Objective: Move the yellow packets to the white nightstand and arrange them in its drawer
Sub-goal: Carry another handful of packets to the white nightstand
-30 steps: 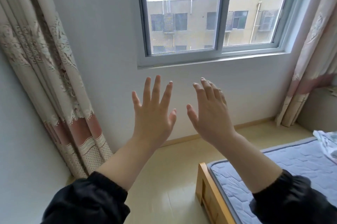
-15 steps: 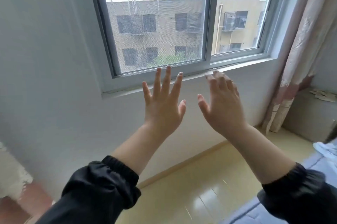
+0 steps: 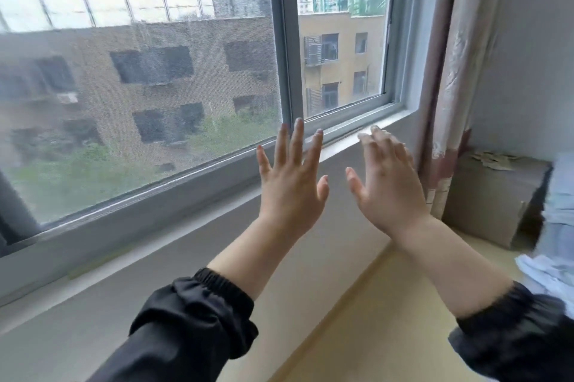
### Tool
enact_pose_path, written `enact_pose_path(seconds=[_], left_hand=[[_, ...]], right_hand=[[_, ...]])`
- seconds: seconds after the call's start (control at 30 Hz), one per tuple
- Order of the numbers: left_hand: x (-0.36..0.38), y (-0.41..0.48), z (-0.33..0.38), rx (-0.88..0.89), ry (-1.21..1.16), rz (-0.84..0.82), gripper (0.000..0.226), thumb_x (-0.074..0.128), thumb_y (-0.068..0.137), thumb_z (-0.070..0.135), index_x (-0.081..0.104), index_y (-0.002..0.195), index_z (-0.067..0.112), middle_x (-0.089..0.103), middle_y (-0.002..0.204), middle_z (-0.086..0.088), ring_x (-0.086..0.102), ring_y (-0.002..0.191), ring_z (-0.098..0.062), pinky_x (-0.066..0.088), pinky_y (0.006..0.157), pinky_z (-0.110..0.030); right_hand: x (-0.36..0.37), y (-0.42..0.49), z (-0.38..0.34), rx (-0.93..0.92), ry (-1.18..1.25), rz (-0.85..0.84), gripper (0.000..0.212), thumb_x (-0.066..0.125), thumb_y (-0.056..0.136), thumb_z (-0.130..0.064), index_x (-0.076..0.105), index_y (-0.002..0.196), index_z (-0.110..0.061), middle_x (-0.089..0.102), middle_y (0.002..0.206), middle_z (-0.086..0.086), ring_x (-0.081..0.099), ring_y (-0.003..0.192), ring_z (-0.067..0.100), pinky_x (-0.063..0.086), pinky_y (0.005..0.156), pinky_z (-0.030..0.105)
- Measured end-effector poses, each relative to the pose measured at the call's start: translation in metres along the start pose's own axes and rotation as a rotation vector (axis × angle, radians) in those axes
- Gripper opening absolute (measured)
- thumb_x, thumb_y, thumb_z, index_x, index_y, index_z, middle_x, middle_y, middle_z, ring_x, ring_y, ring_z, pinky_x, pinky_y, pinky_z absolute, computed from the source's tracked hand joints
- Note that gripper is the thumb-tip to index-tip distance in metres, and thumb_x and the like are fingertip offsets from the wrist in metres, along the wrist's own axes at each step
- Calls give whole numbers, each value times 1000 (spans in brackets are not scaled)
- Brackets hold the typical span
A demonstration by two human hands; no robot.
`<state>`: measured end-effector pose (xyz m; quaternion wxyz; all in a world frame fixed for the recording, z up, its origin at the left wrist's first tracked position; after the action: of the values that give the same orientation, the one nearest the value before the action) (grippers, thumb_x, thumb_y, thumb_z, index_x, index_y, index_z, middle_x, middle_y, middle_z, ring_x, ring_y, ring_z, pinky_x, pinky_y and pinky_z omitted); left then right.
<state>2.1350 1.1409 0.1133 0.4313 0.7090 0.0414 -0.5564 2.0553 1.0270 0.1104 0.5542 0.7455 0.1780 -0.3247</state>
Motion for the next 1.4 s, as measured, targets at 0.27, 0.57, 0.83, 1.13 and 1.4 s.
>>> enact_pose_path(seconds=[0.27, 0.57, 0.83, 1.13, 1.4], left_hand=[[115, 146, 15, 104, -93, -32, 73, 41, 96, 43, -2, 153, 27, -14, 160, -2, -19, 146, -25, -6, 114, -59], [267, 318, 106, 286, -202, -32, 70, 39, 96, 44, 4, 154, 25, -10, 161, -4, -15, 147, -27, -3, 113, -59], [391, 485, 228, 380, -333, -132, 71, 39, 96, 43, 2, 154, 24, -10, 161, -5, -14, 147, -26, 0, 114, -58], [529, 600, 434, 498, -422, -143, 72, 51, 91, 38, 17, 153, 21, 7, 161, -9, 0, 148, -30, 10, 112, -62], [643, 704, 609, 446, -421, -235, 71, 54, 89, 35, 23, 151, 20, 13, 160, -9, 6, 148, -31, 14, 110, -64]], right_hand=[[88, 104, 102, 108, -79, 27, 57, 45, 87, -37, 45, 133, -4, 43, 140, 21, 39, 130, 38, 32, 107, 53], [179, 189, 286, 263, -241, 25, 60, 36, 83, -39, 51, 127, -1, 48, 136, 25, 45, 125, 41, 36, 104, 52], [227, 269, 482, 459, -363, -42, 55, 59, 86, -26, 47, 133, -1, 41, 143, 24, 38, 131, 40, 31, 108, 53], [245, 289, 739, 603, -433, -103, 57, 53, 92, -31, 39, 141, -6, 33, 150, 18, 30, 137, 35, 25, 112, 47], [260, 335, 968, 625, -429, -227, 57, 47, 95, -34, 32, 144, -9, 26, 154, 14, 26, 139, 32, 23, 112, 43]])
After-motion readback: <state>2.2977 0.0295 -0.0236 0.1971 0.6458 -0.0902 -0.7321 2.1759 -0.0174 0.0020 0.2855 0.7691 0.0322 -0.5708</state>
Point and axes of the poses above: each hand's wrist, its own y-axis towards the middle knuckle, its own x-axis out of the palm, z = x × y, the point moved 7 cm from there along y, towards the middle knuckle
